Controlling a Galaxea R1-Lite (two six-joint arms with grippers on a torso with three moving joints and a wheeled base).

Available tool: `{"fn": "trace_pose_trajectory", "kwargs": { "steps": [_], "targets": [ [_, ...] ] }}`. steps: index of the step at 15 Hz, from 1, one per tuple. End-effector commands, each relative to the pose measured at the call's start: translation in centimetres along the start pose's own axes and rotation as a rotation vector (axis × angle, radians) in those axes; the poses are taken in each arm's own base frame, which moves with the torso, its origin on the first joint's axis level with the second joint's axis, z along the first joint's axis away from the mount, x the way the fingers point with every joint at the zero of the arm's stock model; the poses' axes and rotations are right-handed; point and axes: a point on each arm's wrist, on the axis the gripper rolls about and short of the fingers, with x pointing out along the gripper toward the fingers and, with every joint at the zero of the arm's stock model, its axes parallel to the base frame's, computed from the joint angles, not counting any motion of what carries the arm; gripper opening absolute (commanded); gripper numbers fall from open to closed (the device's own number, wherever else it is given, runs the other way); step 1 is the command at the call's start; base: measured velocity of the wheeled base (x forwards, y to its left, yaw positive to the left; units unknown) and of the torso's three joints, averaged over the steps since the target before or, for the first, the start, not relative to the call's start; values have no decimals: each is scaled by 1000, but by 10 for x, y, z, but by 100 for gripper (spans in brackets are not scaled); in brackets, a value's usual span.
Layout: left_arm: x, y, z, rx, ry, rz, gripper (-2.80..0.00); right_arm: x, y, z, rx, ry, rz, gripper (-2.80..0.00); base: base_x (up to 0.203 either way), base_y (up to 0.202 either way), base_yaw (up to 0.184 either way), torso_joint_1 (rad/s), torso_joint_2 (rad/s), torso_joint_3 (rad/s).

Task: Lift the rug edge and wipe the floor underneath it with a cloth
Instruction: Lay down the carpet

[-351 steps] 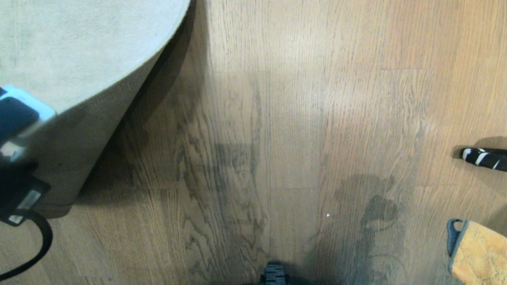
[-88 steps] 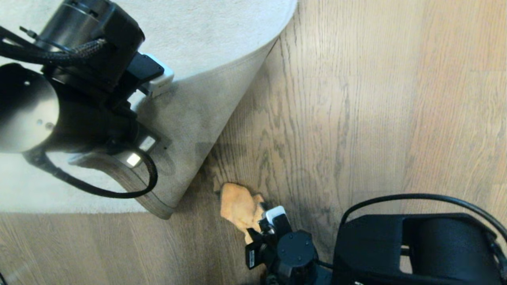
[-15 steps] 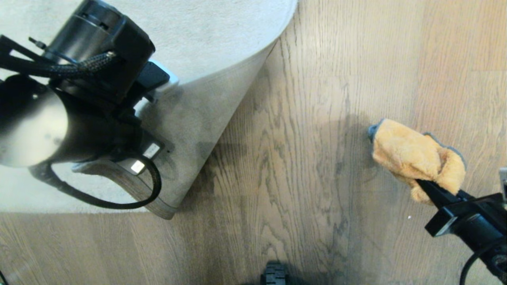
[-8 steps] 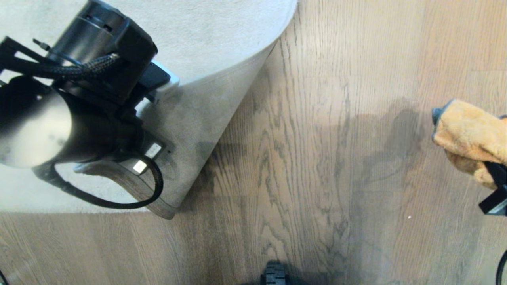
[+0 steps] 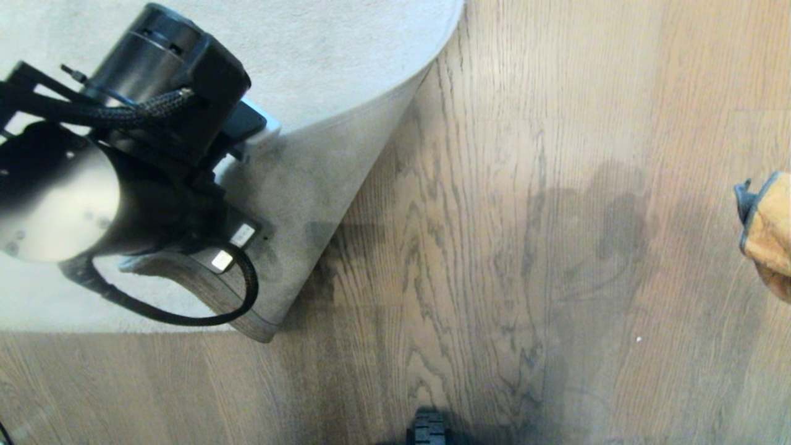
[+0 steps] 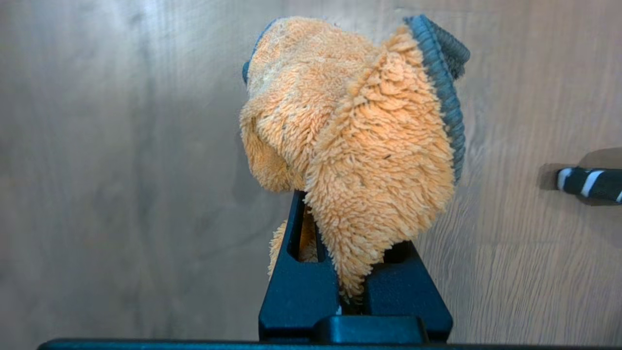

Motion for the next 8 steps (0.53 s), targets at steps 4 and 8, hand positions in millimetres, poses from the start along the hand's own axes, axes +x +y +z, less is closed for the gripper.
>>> {"fn": "trace_pose_trajectory", "kwargs": {
  "steps": [4, 8],
  "targets": [
    [1, -1, -2, -7, 11, 4, -280, -68, -3, -31, -39, 216, 122, -280, 0, 0, 0, 0, 0, 0],
    [-1, 1, -2, -10, 9, 11, -280, -76, 0, -63, -50, 383, 170, -280, 0, 0, 0, 0, 0, 0]
  ]
}}
